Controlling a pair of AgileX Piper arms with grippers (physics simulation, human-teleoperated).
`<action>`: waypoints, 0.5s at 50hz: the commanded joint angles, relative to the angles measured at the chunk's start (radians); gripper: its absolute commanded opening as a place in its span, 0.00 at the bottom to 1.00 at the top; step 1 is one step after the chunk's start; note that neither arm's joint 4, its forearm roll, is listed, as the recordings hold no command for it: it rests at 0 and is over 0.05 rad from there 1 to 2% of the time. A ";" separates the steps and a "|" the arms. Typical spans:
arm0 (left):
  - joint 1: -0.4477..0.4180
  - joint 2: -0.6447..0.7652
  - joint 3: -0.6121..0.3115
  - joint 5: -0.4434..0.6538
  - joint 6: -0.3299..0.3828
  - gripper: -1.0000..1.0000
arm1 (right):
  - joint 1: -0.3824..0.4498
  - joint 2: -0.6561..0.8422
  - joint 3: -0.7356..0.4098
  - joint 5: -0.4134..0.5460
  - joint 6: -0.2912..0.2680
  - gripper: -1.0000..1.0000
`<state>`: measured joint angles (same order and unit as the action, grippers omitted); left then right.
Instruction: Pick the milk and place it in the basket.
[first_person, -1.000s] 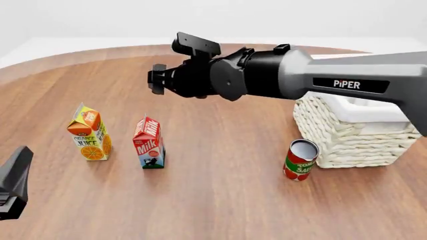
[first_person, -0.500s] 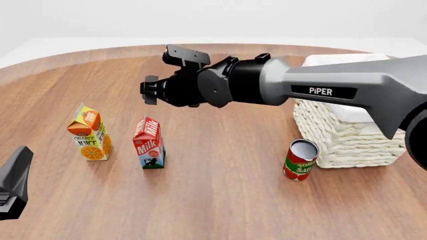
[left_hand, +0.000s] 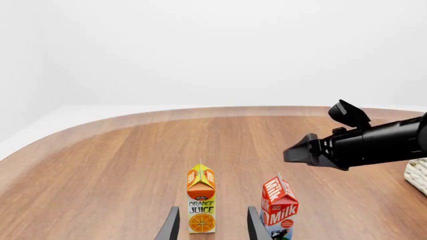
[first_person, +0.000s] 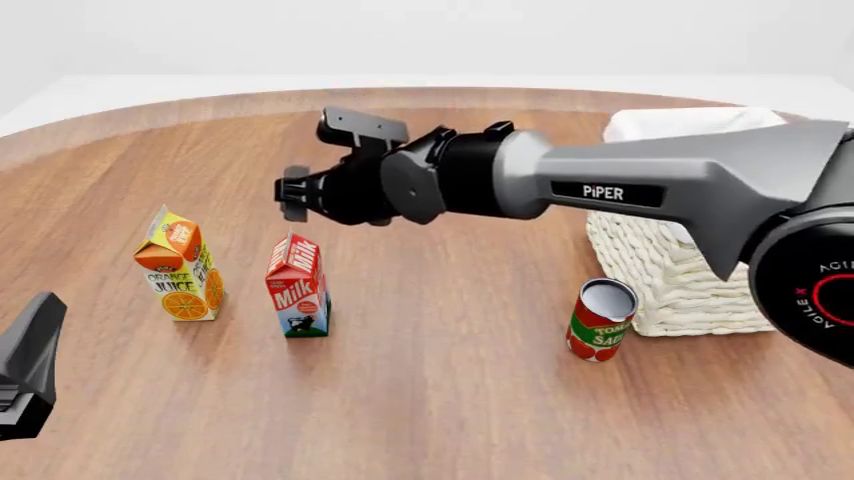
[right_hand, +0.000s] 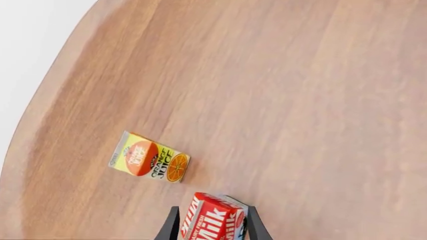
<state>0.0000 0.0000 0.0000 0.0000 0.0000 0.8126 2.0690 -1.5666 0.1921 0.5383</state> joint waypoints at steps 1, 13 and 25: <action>0.000 0.000 0.000 0.000 0.000 1.00 | 0.013 0.027 -0.015 0.003 0.012 1.00; 0.000 0.000 0.000 0.000 0.000 1.00 | 0.025 0.049 -0.011 -0.001 0.028 1.00; 0.000 0.000 0.000 0.000 0.000 1.00 | 0.037 0.069 -0.012 -0.006 0.041 1.00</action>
<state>0.0000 0.0000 0.0000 0.0000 0.0000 0.8385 2.1222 -1.5784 0.1895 0.5683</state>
